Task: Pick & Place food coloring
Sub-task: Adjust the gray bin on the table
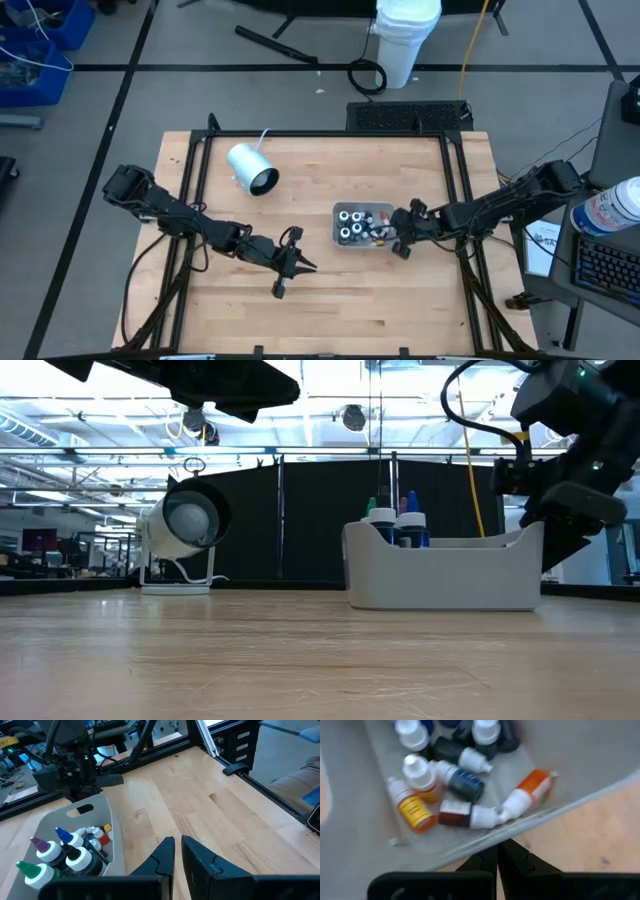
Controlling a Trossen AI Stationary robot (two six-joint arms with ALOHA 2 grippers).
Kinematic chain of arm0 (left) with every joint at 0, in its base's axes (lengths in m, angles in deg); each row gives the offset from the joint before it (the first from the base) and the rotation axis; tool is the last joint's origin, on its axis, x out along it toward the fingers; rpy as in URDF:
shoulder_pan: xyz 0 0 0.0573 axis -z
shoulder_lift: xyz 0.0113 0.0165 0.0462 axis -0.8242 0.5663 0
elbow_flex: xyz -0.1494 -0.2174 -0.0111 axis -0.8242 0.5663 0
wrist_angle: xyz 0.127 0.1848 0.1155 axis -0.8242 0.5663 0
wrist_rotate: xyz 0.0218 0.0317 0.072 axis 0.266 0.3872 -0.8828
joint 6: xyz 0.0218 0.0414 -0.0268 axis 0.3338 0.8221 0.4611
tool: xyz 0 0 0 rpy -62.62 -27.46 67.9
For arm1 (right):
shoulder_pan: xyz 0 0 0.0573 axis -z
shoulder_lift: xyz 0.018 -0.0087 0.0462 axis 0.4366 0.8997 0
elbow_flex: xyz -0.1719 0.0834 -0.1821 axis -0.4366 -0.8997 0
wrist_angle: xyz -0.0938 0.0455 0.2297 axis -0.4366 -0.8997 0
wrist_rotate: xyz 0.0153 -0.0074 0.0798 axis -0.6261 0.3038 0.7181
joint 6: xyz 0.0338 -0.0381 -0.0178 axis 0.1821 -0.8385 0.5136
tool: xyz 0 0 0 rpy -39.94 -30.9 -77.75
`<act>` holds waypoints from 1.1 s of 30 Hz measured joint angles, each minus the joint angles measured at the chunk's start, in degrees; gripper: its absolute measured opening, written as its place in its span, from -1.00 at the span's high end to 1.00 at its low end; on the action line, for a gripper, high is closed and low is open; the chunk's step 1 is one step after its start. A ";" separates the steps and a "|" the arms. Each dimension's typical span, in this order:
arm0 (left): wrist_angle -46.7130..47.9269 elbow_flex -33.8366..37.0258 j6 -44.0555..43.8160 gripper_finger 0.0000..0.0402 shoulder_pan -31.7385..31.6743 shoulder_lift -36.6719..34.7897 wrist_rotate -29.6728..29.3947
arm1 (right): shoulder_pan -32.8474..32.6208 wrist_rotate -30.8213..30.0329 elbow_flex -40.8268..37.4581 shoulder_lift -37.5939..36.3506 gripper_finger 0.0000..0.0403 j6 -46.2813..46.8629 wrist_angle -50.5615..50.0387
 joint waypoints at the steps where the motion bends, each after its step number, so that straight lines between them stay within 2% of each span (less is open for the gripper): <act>1: 0.00 0.00 0.00 0.79 0.01 0.00 0.00 | 0.00 -0.90 0.00 0.00 1.00 0.16 -0.04; 8: 0.02 0.00 -0.04 0.79 0.01 0.00 0.00 | 0.84 -9.98 0.00 -0.02 1.00 3.53 -3.28; 20: 0.02 0.00 -0.04 0.79 0.00 0.00 0.00 | 4.52 -6.53 -0.02 0.00 1.00 -0.72 2.51; 33: 0.20 0.00 -2.06 0.79 0.01 0.00 0.00 | 2.83 -6.30 -0.02 -1.00 1.00 -6.22 3.72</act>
